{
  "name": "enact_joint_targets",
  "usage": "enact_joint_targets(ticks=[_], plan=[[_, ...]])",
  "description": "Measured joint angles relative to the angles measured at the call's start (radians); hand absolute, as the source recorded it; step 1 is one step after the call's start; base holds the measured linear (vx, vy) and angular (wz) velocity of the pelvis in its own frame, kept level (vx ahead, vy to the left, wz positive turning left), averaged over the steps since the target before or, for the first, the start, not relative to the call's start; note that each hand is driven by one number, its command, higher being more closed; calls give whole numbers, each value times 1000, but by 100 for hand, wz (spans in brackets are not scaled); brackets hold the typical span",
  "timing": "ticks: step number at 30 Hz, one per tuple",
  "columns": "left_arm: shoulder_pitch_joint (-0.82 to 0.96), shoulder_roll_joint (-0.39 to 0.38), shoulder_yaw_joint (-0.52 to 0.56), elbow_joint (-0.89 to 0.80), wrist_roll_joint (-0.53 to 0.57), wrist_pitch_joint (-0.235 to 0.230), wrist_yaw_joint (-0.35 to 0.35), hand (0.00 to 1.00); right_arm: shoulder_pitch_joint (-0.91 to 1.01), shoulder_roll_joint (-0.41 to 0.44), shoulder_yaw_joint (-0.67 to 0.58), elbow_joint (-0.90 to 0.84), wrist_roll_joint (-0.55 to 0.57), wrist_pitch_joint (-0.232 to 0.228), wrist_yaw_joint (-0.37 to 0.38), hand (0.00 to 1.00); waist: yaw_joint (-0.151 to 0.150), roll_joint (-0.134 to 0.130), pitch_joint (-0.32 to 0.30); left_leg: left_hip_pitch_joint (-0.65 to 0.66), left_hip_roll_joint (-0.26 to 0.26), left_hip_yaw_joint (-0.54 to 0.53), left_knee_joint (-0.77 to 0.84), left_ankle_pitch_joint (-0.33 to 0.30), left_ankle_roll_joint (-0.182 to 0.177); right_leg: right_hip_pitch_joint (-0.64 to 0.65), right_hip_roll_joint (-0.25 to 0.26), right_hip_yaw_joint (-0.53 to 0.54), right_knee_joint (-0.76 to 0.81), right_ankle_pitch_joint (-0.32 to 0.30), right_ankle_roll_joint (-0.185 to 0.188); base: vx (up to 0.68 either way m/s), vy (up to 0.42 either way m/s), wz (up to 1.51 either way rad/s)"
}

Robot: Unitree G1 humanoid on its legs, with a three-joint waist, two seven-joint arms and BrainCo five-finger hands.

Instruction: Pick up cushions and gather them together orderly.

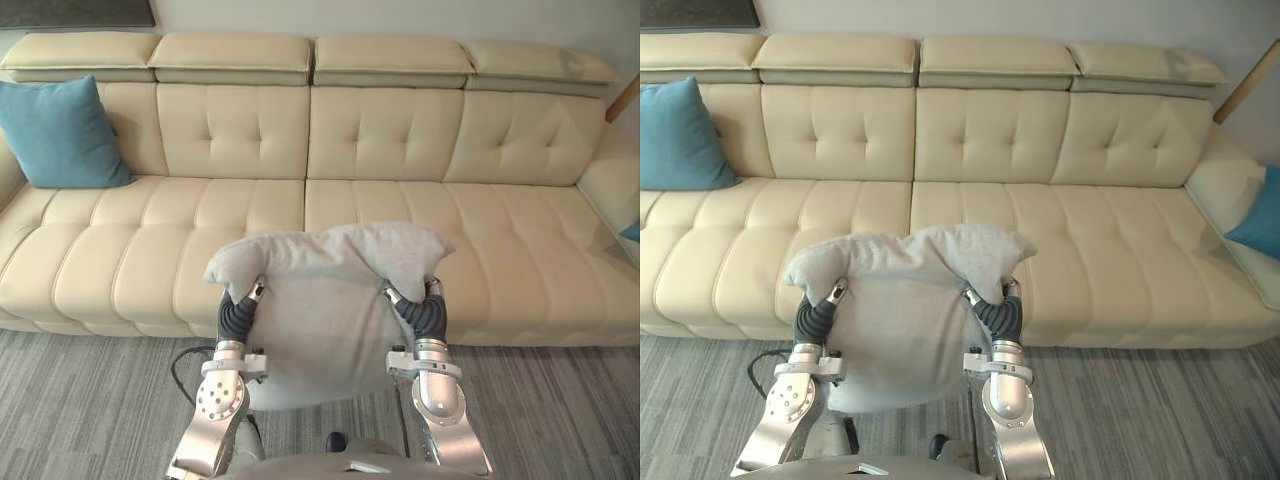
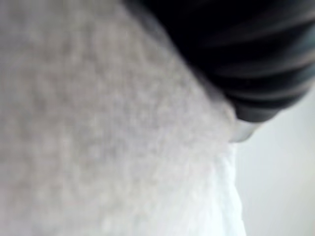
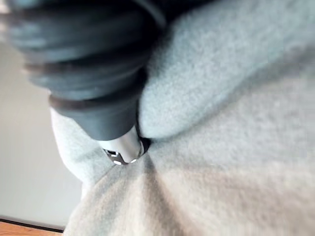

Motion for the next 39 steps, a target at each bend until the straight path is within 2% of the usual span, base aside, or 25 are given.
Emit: enact_joint_targets(ticks=[1,2,3,4,5,6,7,8,9,10,11,12,14,15,16,19,20,21,22,23,26,27,30,34,39], plan=[[4,-5,2,0,0,1,-4,100,-11,0,0,0,0,0,-4,100,3,-4,2,-10,-23,-7,-80,-9,-9,0,-13,16,-4,-2,3,120,223,-20],[6,-8,7,-1,0,1,-5,100,-32,-3,0,5,0,0,-4,100,17,-15,9,-17,-70,-60,-232,9,-39,3,-42,36,-7,-12,20,175,320,-45],[6,-9,16,-4,0,1,-4,100,-67,-4,1,20,0,0,-4,100,31,-9,8,-16,-90,-136,-396,54,-81,8,-54,64,-29,-19,32,178,323,-58],[6,-12,18,-5,0,1,-4,100,-79,-5,2,23,0,0,-4,100,35,-2,8,-9,-88,-155,-437,85,-93,13,-54,75,-43,-25,41,160,260,-57],[6,-12,23,-7,0,1,-4,100,-87,-4,4,32,-1,0,-3,100,35,9,0,-4,-98,-149,-433,133,-91,26,-59,99,-63,-31,53,217,282,-44],[7,-9,31,-10,0,1,-4,100,-91,-4,12,49,-2,0,-2,100,34,-13,-8,0,-128,-140,-425,145,-65,37,-81,135,-81,-32,59,386,394,-39],[7,-1,35,-15,1,1,-4,100,-83,-2,14,60,-2,0,1,100,24,-45,-27,-9,-162,-114,-404,126,-25,26,-115,158,-52,-42,76,405,374,-29],[1,4,36,-14,1,1,-4,100,-79,-1,14,64,-2,0,3,100,21,-55,-31,-13,-168,-91,-387,120,2,-7,-123,171,30,-60,102,418,327,-30],[-5,15,48,-10,0,1,-5,100,-85,5,19,92,-4,0,8,100,24,-73,-29,3,-179,-57,-378,94,38,-84,-128,192,239,-104,185,355,206,-47],[-5,30,61,1,-1,2,-4,100,-102,23,22,131,-8,0,15,100,24,-87,-29,36,-185,-20,-384,71,43,-159,-134,186,446,-110,271,435,215,-71],[-1,45,72,15,-7,5,-3,100,-120,36,32,176,-10,1,20,100,22,-92,-32,83,-198,11,-403,55,43,-214,-150,134,622,-99,315,382,153,-66],[1,50,75,15,-9,7,-1,100,-128,39,36,195,-11,1,20,100,18,-91,-31,111,-204,22,-412,53,63,-237,-167,89,696,-102,284,318,115,-63],[3,52,85,15,-9,8,12,100,-164,40,45,252,-11,6,21,100,11,-81,-27,201,-199,68,-459,37,91,-278,-191,-47,759,-133,152,411,82,-56],[1,51,88,16,-9,9,14,100,-171,39,46,256,-11,10,24,100,8,-76,-26,223,-194,70,-475,35,94,-285,-191,-86,742,-146,131,484,35,-54],[-2,51,98,16,-9,8,14,100,-183,37,47,256,-11,10,37,100,7,-65,-21,275,-176,71,-510,34,95,-301,-176,-152,657,-166,93,316,-21,-40],[-9,49,112,17,-8,8,13,100,-207,32,48,256,-11,10,42,100,-9,-46,-12,342,-146,70,-536,33,92,-325,-115,-191,435,-139,55,405,-98,-29],[-21,48,113,21,-8,8,11,100,-212,24,51,251,-11,9,42,100,-18,-61,-22,376,-142,67,-525,3,43,-307,-49,-181,162,28,29,396,-113,-2],[-22,50,111,21,-8,7,8,100,-207,20,51,246,-11,9,42,100,-25,-70,-24,385,-148,65,-507,-21,18,-288,-35,-161,47,151,16,423,-119,12],[-36,41,110,51,-6,0,-2,100,-199,5,48,244,-10,2,42,100,-32,-81,-32,384,-157,48,-444,-76,1,-269,-43,-145,-4,276,-18,358,-64,-13],[-59,4,110,101,-6,2,-6,100,-213,-26,43,256,-10,4,42,100,-11,-36,-32,366,-121,27,-399,-112,0,-259,-17,-137,-17,286,-36,354,-62,-12],[-89,-24,91,131,5,5,-29,100,-208,-50,1,256,-9,4,42,100,-18,-18,-27,339,-122,-8,-502,-85,-12,-194,-13,-144,-100,286,-30,205,-2,-7],[-87,-30,89,131,5,5,-34,100,-199,-51,-5,255,-8,4,44,100,-11,-12,-29,352,-117,-24,-545,-21,-19,-150,1,-139,-133,289,-25,220,50,-3],[-80,-36,93,127,5,5,-35,100,-195,-48,-2,237,-9,0,57,100,-11,3,-46,395,-125,-25,-604,-13,-23,-81,10,-134,-243,327,7,151,113,3],[-79,-37,101,127,5,6,-26,100,-198,-44,3,241,-11,9,73,100,19,15,-48,424,-140,-23,-625,-2,-28,-51,6,-116,-281,348,12,75,143,-6],[-98,-37,108,127,6,7,-15,100,-210,-50,9,243,-11,12,78,100,14,27,-65,474,-156,-24,-645,14,-26,-11,-8,-104,-281,353,20,18,126,0]])
